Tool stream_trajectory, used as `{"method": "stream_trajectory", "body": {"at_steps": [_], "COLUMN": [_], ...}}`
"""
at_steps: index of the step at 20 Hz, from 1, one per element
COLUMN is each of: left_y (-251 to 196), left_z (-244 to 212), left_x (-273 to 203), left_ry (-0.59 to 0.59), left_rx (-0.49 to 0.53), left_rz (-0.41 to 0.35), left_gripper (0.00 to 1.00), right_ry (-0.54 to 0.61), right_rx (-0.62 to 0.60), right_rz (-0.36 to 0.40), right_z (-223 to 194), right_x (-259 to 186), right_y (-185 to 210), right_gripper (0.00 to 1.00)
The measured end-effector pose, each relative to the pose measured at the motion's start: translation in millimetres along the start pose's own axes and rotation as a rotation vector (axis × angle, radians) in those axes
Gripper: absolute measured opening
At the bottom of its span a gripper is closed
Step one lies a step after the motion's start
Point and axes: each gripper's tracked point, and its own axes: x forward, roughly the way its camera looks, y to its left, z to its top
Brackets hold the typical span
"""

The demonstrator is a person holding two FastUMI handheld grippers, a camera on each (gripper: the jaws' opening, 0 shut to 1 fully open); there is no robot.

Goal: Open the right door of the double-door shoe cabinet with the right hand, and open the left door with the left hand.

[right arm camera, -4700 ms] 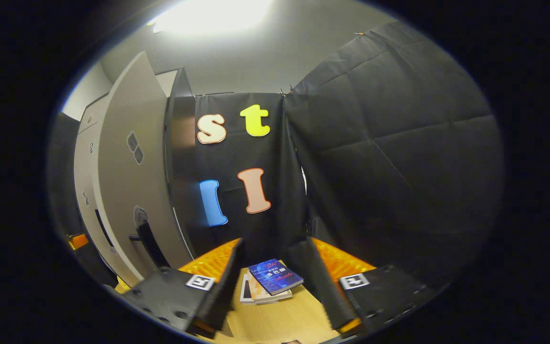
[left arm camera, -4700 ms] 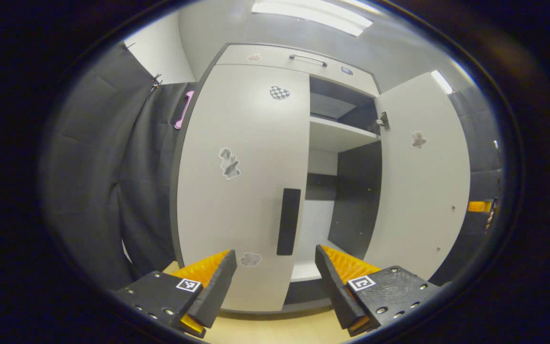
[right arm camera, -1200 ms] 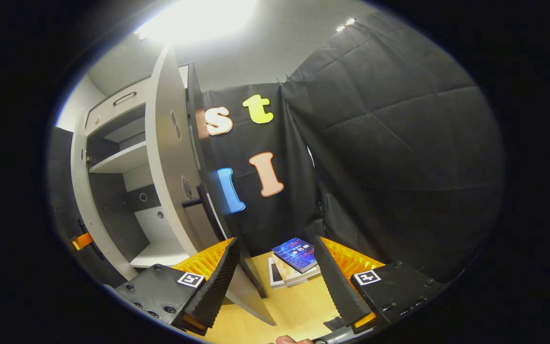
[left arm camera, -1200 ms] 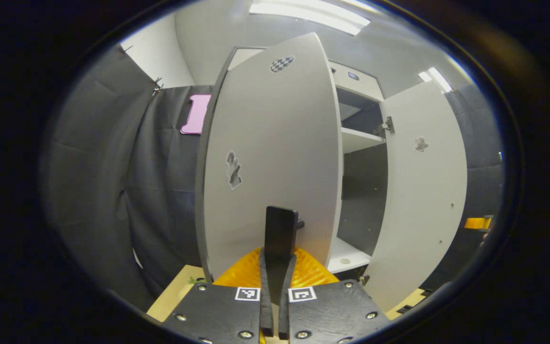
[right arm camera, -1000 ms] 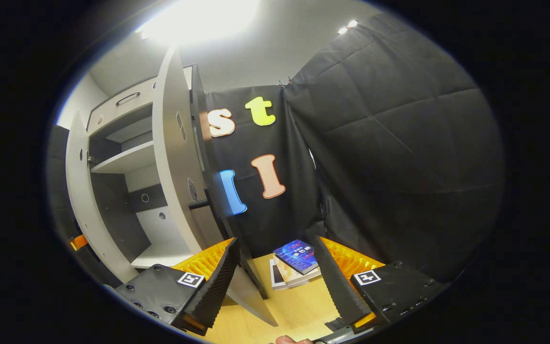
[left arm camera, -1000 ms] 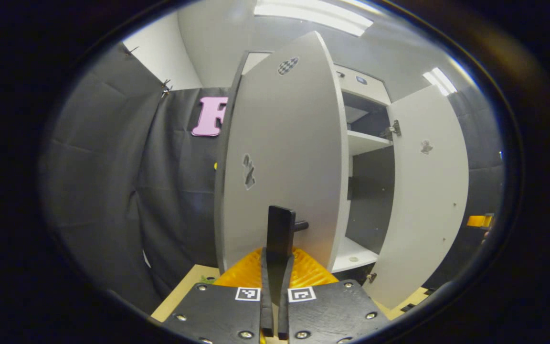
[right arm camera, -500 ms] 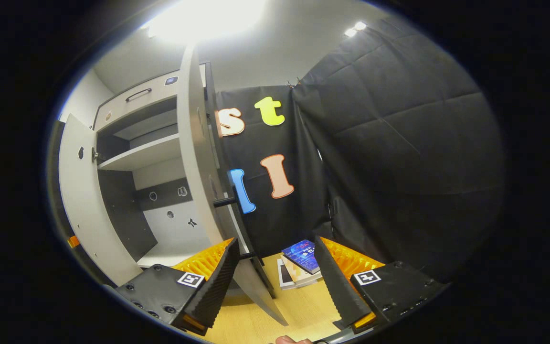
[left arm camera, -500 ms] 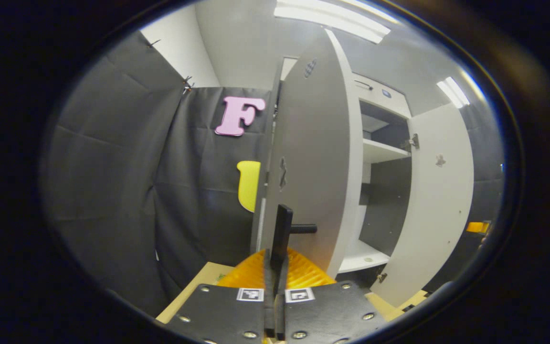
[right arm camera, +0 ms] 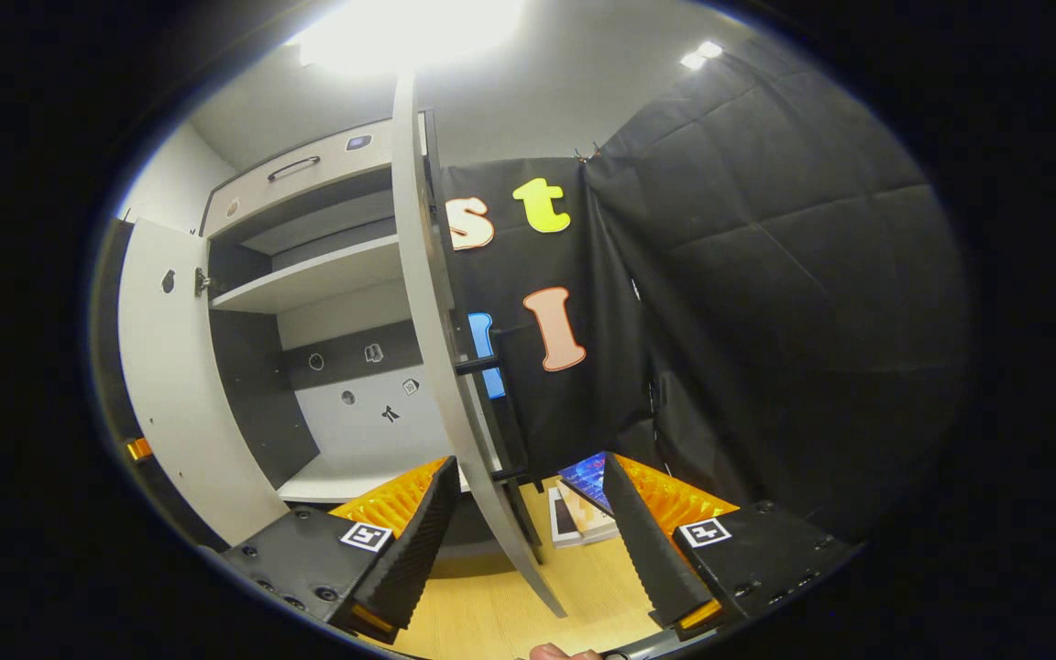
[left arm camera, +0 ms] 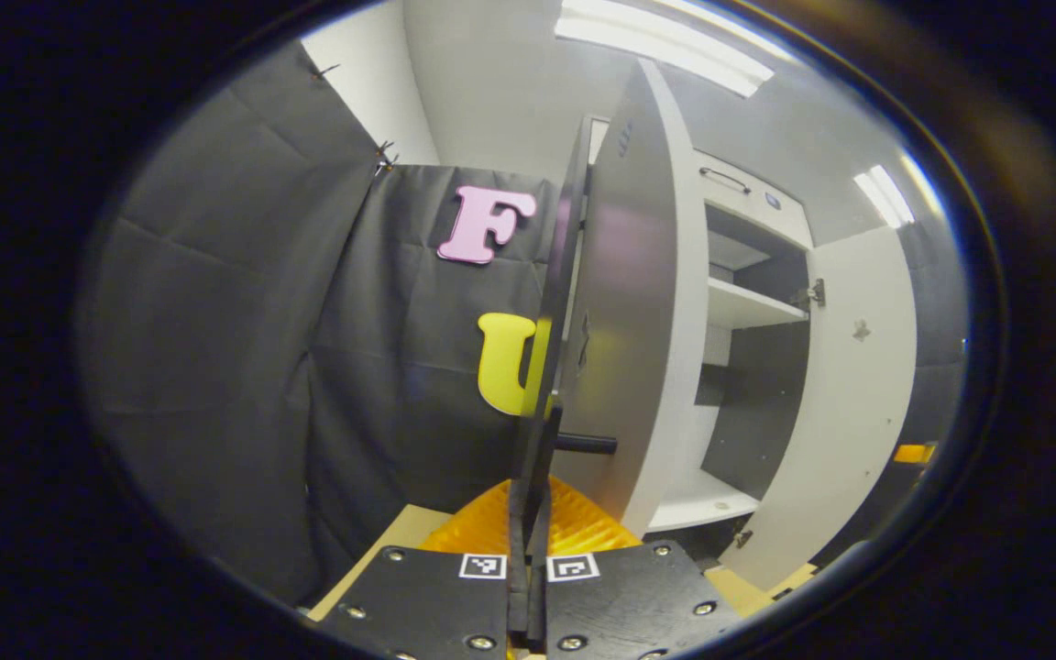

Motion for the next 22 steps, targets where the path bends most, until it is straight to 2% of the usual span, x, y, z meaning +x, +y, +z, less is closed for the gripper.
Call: {"method": "stream_trajectory", "body": {"at_steps": [1,2,6,13,14,16,18,22], "left_y": [1.5,4.6,4.1,-4.3,-3.6,1.2,4.2,-17.1], "left_z": [0.9,3.3,18.3,46.5,48.8,50.7,51.0,27.1], "left_x": [-1.3,-3.2,-10.7,-28.2,-29.7,-30.3,-33.5,-41.6], "left_ry": [-0.004,-0.009,-0.036,-0.111,-0.125,-0.146,-0.156,-0.132], "left_rx": [0.008,0.015,0.036,0.064,0.085,0.126,0.143,0.126], "left_rz": [0.008,0.022,0.030,0.015,0.035,0.077,0.115,0.068], "left_gripper": [0.01,0.00,0.00,0.02,0.13,0.51,0.94,0.96], "right_ry": [0.001,0.004,0.015,-0.064,-0.073,-0.077,-0.066,-0.039], "right_rx": [-0.006,-0.010,0.004,0.012,0.013,0.006,-0.007,-0.014], "right_rz": [-0.003,-0.007,0.000,0.040,0.058,0.093,0.119,0.172], "right_z": [-2.4,-4.2,-4.3,47.3,50.8,51.1,45.0,29.6], "right_x": [-3.9,-5.5,-10.7,-12.2,-13.4,-17.3,-20.8,-23.3], "right_y": [-2.1,-4.6,-6.4,5.0,11.8,26.0,36.6,58.3], "right_gripper": [0.92,0.98,0.98,0.98,0.97,0.97,0.98,0.98]}}
